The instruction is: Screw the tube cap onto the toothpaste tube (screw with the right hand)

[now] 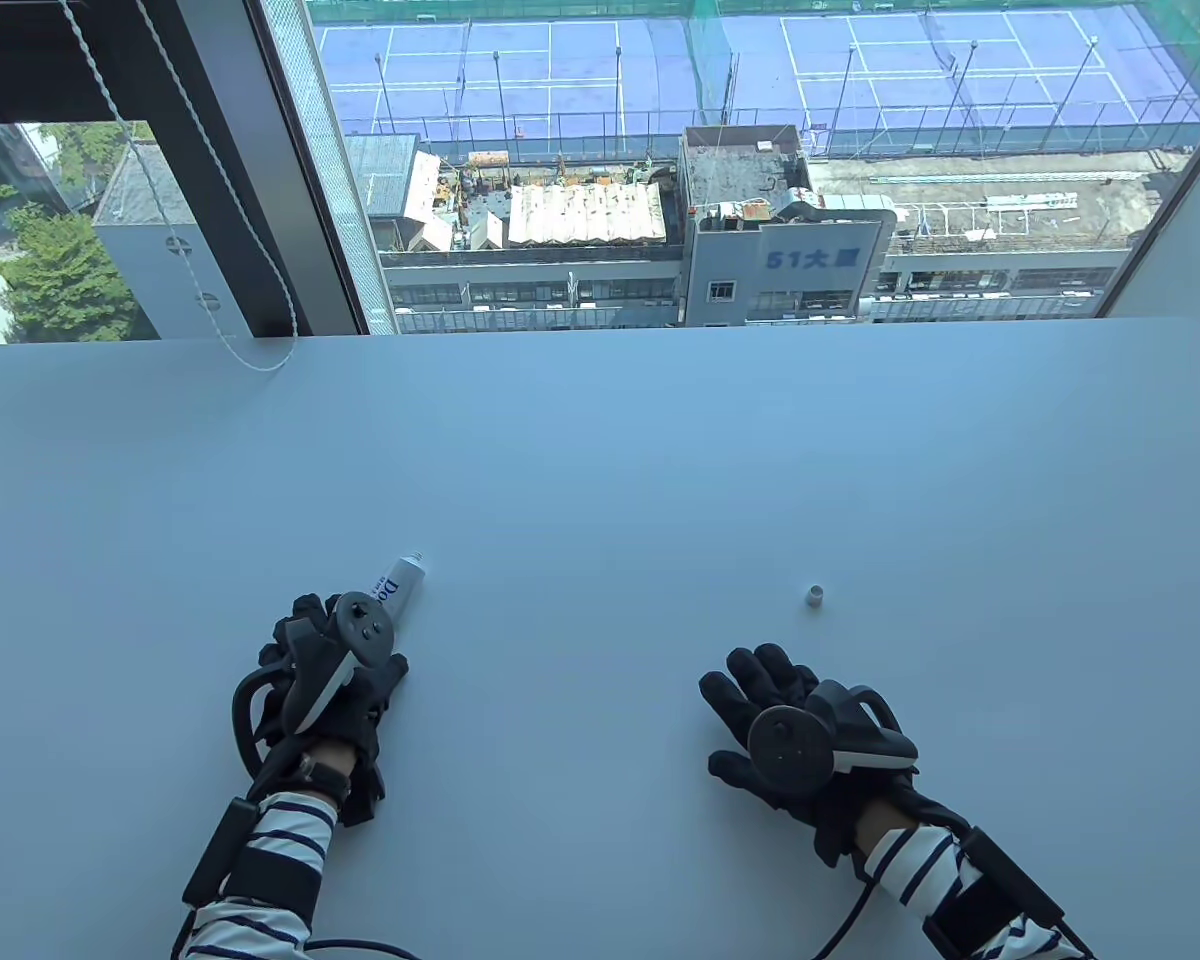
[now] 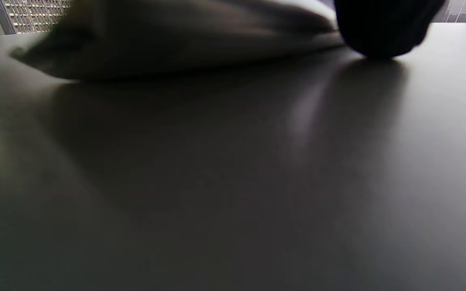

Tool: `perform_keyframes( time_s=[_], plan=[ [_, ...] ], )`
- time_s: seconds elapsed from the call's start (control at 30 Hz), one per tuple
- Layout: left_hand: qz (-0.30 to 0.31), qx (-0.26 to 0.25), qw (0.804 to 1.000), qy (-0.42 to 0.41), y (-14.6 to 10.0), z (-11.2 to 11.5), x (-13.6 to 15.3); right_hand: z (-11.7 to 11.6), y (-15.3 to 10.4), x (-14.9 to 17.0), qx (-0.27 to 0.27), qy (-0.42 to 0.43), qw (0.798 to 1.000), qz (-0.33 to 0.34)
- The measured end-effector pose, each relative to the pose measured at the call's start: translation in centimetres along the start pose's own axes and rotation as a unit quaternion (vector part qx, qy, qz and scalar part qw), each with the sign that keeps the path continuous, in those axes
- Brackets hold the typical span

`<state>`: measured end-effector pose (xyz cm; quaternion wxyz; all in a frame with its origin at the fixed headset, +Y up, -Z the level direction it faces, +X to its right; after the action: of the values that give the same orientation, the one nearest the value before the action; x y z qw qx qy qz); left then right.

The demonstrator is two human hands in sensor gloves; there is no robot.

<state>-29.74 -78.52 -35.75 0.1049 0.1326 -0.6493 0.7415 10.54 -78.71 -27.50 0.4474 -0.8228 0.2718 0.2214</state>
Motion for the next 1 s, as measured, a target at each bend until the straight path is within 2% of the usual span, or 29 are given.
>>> perform_keyframes(
  time_s=[0.13, 0.23, 0.37, 0.5, 0.63, 0.7, 0.83, 0.9, 1.0],
  plan=[
    [-0.001, 0.023, 0.999, -0.031, 0.2, 0.5, 0.2, 0.0, 0.0, 0.0, -0.001, 0.001, 1.0, -0.002],
    [0.004, 0.007, 1.0, -0.027, 0.0, 0.1, -0.3, 0.0, 0.0, 0.1, -0.003, 0.001, 1.0, -0.004],
    [0.019, -0.026, 0.999, -0.031, -0.4, -0.7, -1.3, 0.0, 0.0, 0.1, -0.004, 0.0, 1.0, -0.005],
    [0.06, -0.065, 0.996, 0.012, -1.3, -1.4, -3.2, 0.1, 0.0, 0.1, 0.0, -0.001, 1.0, -0.006],
    [0.079, -0.101, 0.991, 0.023, -2.0, -2.6, -4.3, 1.4, -0.4, 0.7, 0.029, -0.006, 0.999, -0.036],
    [0.096, -0.102, 0.99, -0.011, -2.3, -3.3, -4.7, 2.6, -1.0, 2.0, 0.048, -0.001, 0.996, -0.081],
    [0.129, -0.084, 0.978, -0.142, -3.2, -4.6, -5.7, 4.7, -2.6, 7.2, 0.032, 0.05, 0.972, -0.227],
    [0.161, -0.042, 0.959, -0.228, -3.6, -4.7, -6.6, 5.1, -3.0, 10.2, 0.028, 0.079, 0.957, -0.277],
    [0.187, 0.018, 0.929, -0.318, -4.5, -4.4, -8.1, 4.7, -2.5, 13.5, 0.035, 0.121, 0.945, -0.3]
  ],
)
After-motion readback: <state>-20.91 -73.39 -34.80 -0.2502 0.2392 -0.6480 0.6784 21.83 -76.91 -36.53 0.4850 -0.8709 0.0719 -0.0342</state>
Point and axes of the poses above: the tracker on the back of each hand, its own x axis roughly to the little-finger side, its own y axis roughly from the wrist to the fingertips, z = x × y, the point moved 5 cm from there along y, roughly from the wrist to the fingertips, and after that the axes turned 10 degrees about -x, right-handed, at the moved point
